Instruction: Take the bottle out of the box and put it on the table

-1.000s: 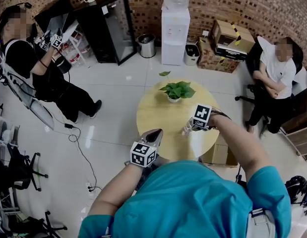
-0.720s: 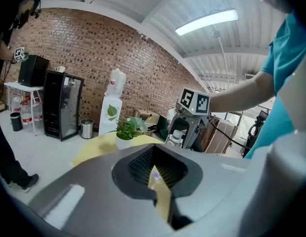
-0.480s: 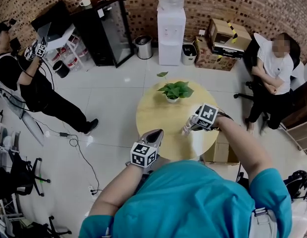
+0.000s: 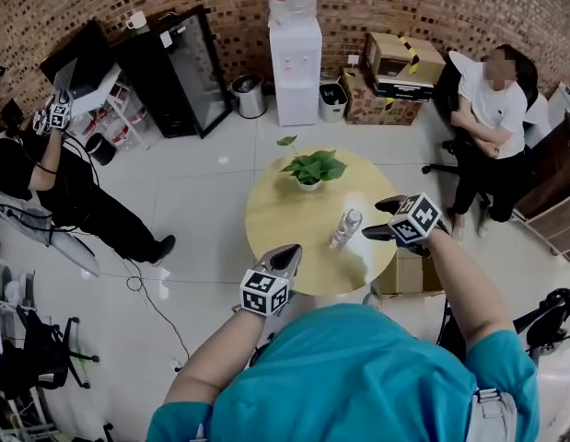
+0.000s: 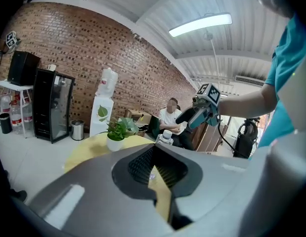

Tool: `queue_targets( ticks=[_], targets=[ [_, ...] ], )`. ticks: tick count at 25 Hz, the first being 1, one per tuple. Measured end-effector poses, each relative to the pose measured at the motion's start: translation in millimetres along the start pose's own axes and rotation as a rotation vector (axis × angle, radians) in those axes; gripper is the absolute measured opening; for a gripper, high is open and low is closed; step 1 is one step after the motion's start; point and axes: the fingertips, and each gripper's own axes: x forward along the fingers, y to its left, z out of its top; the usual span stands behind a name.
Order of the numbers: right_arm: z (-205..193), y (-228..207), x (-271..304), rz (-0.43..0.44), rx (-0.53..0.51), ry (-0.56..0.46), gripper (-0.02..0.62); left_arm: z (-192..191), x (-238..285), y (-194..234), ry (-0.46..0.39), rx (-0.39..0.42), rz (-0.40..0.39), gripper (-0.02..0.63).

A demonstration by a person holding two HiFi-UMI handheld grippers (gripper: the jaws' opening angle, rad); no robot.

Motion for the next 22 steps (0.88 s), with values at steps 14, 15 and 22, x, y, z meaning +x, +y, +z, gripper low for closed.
queue_targets(
  ticks=[14, 15, 22],
  targets=[
    [-36, 41, -97, -0.053, 0.063, -0.327, 0.281, 32, 1, -81, -0.013, -0.015, -0.045, 0.000],
    [-41, 42, -105, -0.056, 0.059, -0.345, 0.270, 33, 3, -91, -0.013, -0.012, -0.044, 0.000],
    [-107, 47, -151, -0.050, 0.011, -0.450, 0.201, 24, 33, -171, -0.039, -0.018, 0.000, 0.000]
  ],
)
